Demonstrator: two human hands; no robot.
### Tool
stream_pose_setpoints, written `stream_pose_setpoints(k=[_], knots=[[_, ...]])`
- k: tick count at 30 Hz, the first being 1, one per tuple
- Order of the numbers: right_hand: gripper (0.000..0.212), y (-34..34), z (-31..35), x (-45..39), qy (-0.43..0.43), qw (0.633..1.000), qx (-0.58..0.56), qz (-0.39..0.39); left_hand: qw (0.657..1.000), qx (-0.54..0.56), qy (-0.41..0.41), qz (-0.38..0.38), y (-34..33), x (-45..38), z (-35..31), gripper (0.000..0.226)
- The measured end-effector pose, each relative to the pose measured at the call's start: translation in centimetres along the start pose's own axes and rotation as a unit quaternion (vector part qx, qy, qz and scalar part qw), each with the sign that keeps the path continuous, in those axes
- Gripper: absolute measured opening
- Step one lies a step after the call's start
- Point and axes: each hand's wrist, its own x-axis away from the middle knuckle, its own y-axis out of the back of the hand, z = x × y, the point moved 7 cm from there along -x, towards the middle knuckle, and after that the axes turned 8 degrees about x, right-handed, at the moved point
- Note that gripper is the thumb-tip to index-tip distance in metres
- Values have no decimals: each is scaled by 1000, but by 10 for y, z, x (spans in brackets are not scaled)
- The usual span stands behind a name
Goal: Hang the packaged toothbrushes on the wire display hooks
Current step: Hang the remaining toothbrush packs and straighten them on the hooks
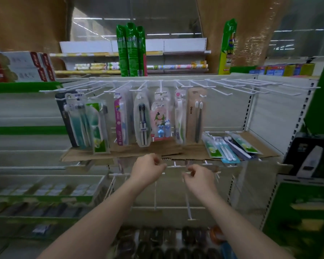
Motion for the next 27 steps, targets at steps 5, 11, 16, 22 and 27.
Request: stream_pose_setpoints(k=[5, 11, 16, 22, 27], knots=[[25, 18, -19, 20, 19, 999, 48, 0, 999, -19, -28, 27, -28, 20, -11, 35], [32, 41, -38, 26, 16, 992, 128, -5, 994, -39, -95, 36, -54, 34, -39, 36], [33, 64, -60, 13, 12, 987, 159, -18, 991, -43, -117, 41, -80, 26, -71, 37], [35, 98, -98, -19, -14, 983, 179, -39, 989, -25, -139, 34, -120, 3, -119, 37], [32, 115, -130, -52, -21, 986, 158, -56, 988, -37, -146, 24, -155, -24, -152, 34]])
